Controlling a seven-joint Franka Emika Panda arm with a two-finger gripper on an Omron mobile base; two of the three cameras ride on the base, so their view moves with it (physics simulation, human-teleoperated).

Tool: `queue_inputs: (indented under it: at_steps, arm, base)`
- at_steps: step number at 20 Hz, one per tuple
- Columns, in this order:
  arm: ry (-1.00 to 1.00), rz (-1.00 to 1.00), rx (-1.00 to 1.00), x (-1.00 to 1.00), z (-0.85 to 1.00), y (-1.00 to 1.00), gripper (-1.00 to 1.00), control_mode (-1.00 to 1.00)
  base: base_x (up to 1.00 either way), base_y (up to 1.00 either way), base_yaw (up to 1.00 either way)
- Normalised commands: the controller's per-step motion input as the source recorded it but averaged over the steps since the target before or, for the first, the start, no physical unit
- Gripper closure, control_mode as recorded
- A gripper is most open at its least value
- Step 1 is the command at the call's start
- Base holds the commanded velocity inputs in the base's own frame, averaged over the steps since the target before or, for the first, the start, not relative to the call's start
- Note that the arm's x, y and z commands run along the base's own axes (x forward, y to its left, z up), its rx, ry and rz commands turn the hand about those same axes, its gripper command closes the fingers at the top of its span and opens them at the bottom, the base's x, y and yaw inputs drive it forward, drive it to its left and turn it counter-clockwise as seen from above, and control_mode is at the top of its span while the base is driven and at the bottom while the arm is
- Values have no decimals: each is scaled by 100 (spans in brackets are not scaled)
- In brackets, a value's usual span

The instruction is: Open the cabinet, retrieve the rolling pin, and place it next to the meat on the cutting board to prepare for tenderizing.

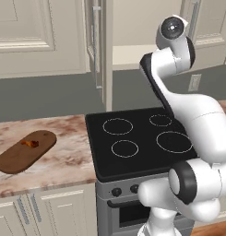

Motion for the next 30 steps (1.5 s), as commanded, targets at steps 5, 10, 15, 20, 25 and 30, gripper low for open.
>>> queue_inputs:
  at_steps: [5, 10, 15, 20, 25, 30]
  arm:
    - [0, -2, -5, 2, 0, -26, -100, -100]
    - [0, -5, -5, 0, 0, -28, -100, -100]
    - [0, -7, -3, 0, 0, -26, -100, -100]
    - [0, -5, -4, 0, -1, -14, -100, -100]
    - [0, 0, -2, 9, -5, 0, -100, -100]
    - [0, 0, 0, 31, -5, 0, -100, -100]
  base:
    - [0, 0, 0]
    - [0, 0, 0]
    - [0, 0, 0]
    - [0, 0, 0]
    - [0, 0, 0]
    - [0, 0, 0]
